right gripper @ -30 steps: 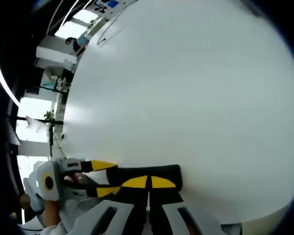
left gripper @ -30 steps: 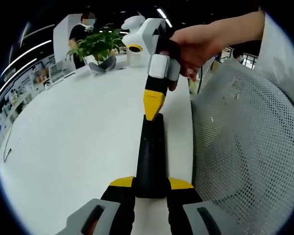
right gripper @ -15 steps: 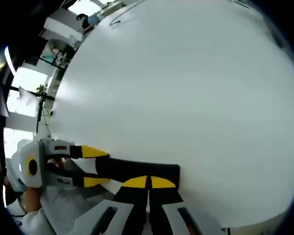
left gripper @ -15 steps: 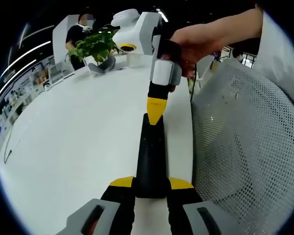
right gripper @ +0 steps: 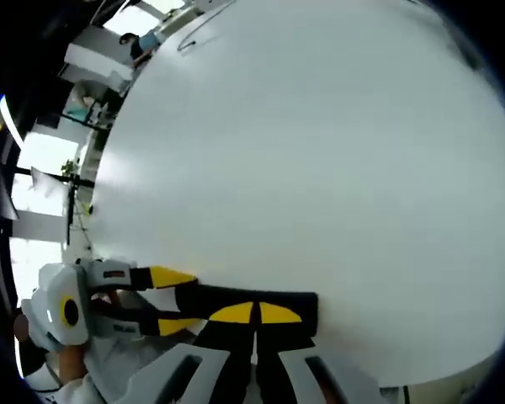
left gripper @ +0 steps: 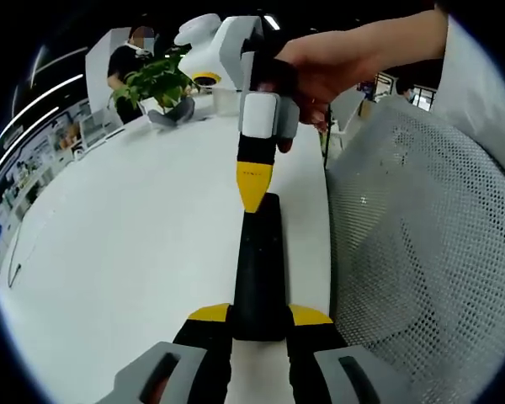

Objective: Press the specified remote control buttons in sequence, fully releasing each button before pressing the next.

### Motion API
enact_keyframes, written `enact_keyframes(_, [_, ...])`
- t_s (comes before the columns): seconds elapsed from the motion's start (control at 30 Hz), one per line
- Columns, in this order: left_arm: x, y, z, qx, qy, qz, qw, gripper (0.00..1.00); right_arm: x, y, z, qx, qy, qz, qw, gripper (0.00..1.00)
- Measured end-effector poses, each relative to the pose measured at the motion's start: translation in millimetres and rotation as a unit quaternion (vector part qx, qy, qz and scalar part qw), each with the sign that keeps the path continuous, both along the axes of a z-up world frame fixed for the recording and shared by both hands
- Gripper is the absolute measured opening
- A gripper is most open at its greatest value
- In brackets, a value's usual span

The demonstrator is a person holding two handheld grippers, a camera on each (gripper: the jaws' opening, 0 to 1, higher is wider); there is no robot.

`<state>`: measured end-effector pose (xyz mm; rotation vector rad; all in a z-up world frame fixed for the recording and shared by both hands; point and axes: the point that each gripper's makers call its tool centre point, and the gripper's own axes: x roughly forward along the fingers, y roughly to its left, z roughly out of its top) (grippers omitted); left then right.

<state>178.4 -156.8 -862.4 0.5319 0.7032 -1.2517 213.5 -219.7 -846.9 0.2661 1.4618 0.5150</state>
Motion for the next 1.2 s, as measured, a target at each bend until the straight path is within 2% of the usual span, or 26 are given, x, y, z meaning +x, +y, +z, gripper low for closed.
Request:
enact_keyframes(0.3, [-0.6,0.0,0.3,0.002,0.002,0.001,1.0,0.23,-7.9,5.5,-4.0,-0.013,0.003,0.022,0.9997,0.0])
enact_keyframes(0.4, [-0.9,0.1,0.3,0.002,0.002,0.001,1.0,0.23,-9.2,-3.3,-11.0,-0.044,-0.007,0.048,0.9978,0.0])
enact_keyframes(0.43, [-1.0,0.1,0.5,0.002,0.001,0.0,1.0,0.23,-8.6,1.8,-8.5,-0.028,-0.007,0.042,0.9987,0.0])
enact_keyframes(0.63, [-1.4,0.0,0.8,0.001,-0.004,-0.003,1.0,0.24,-8.0,0.3,-9.1,-0.037,-0.005,0.057,0.9977,0.0])
enact_keyframes(0.73, [-1.5,-0.2,1.1,0.0,-0.004,-0.003,1.0,0.24,-7.1,0.3,-10.4,-0.041,0.012,0.065,0.997,0.0])
enact_keyframes(0.83, [-1.4,-0.2,1.1,-0.001,-0.002,0.0,1.0,0.24,-6.8,0.0,-11.2,-0.043,0.044,0.072,0.9955,0.0])
enact_keyframes(0.97, [-0.9,-0.3,1.2,-0.002,0.001,0.001,1.0,0.24,-7.8,1.1,-11.8,-0.06,0.058,0.09,0.9925,0.0])
enact_keyframes(1.1, [-0.9,-0.2,1.2,-0.003,0.003,0.004,1.0,0.23,-9.4,0.7,-11.3,-0.069,0.043,0.105,0.9911,0.0])
enact_keyframes(1.2, [-1.0,-0.3,1.0,-0.003,0.004,0.006,1.0,0.23,-9.7,-0.9,-11.1,-0.064,0.029,0.098,0.9927,0.0])
